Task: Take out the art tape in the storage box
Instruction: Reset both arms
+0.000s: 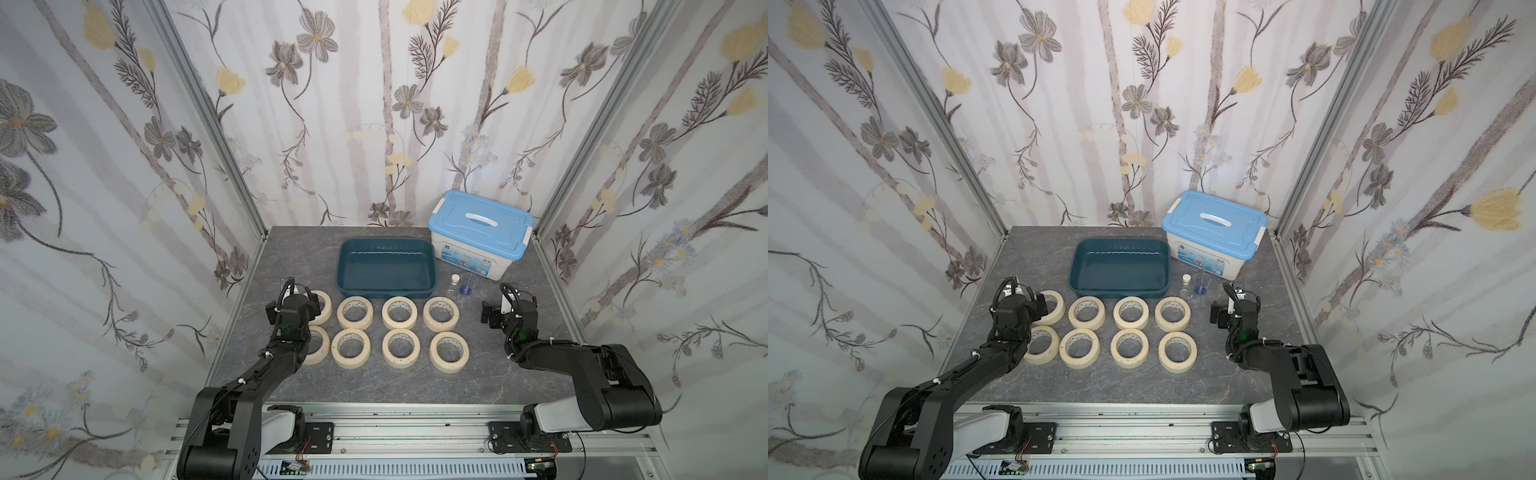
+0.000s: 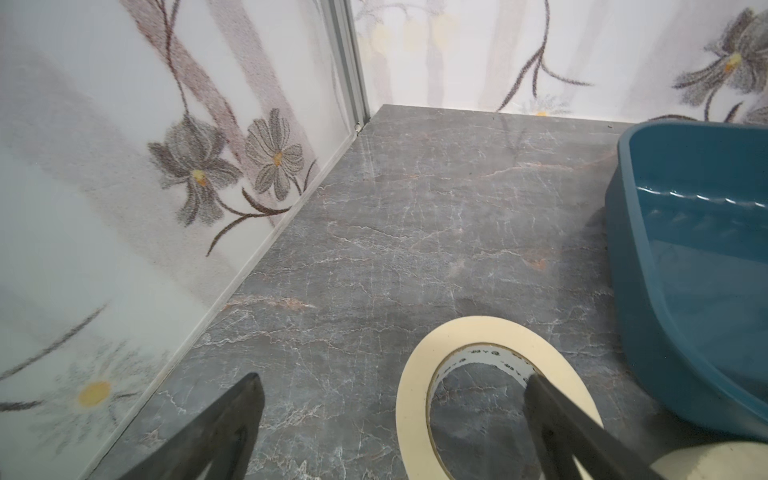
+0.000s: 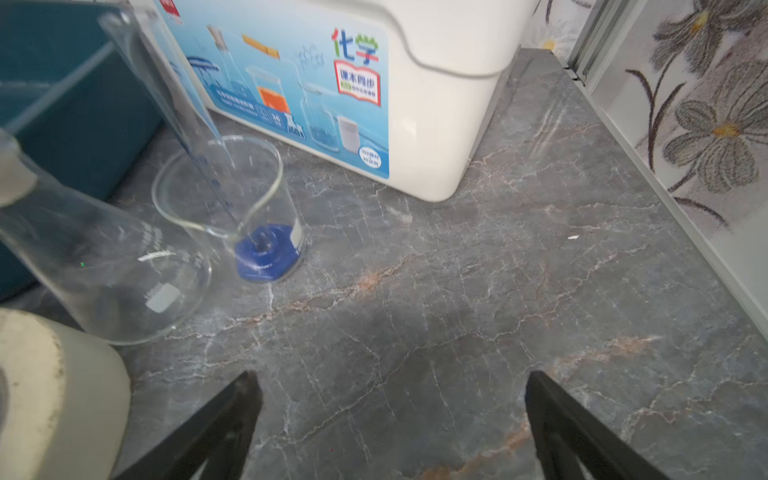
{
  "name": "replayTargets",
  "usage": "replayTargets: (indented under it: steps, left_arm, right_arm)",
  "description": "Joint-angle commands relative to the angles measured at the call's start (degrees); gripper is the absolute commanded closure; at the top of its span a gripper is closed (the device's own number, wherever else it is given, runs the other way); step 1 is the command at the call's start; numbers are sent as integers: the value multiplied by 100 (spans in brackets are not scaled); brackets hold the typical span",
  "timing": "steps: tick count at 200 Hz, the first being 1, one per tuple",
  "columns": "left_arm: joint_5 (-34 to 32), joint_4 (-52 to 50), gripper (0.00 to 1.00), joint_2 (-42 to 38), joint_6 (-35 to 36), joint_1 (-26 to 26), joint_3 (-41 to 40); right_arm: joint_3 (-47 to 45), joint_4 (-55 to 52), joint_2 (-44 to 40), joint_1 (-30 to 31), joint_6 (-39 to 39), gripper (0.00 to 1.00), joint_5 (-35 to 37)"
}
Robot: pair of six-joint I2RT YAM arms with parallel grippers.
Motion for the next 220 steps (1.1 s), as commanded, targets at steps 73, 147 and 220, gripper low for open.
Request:
replayTargets:
  steps: [73, 147, 220]
  left_arm:
    - [1636, 2148, 0, 698, 6, 414, -519]
    - [1926, 3041, 0, 2037, -140, 542, -310]
    - [1625, 2439, 0, 2016, -284, 563, 13]
  right_arm:
    - [253, 446, 28, 120, -188, 0, 96]
    - [305, 374, 48, 165, -229, 0, 195]
    - [504, 65, 91, 269, -473, 0, -76]
